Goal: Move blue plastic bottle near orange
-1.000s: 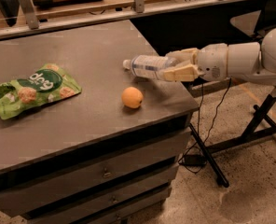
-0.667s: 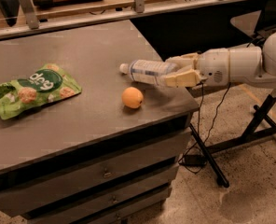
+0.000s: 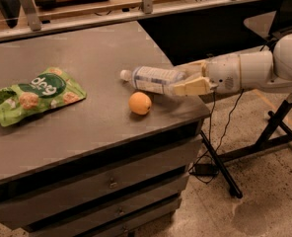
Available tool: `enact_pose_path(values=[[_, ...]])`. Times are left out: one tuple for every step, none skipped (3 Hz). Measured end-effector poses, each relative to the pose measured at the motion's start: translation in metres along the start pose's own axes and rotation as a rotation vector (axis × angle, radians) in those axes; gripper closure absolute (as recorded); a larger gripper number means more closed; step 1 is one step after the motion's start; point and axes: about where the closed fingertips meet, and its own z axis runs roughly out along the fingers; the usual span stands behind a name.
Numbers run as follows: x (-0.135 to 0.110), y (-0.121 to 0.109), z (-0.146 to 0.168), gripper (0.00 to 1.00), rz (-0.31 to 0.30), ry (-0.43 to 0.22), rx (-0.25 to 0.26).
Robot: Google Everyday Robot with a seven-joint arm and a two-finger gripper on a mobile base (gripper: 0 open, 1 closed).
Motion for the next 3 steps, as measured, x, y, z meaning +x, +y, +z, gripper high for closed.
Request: enact_pose_path(values=[[0.0003, 0.0043, 0.0087, 0.31, 0.006, -0.002, -0.005], [-0.0026, 0.0091, 0.0175, 0.01, 0.021, -0.009, -0.008], [-0.0045, 0.0085, 0.0176, 0.00, 0.020, -0.004, -0.007]])
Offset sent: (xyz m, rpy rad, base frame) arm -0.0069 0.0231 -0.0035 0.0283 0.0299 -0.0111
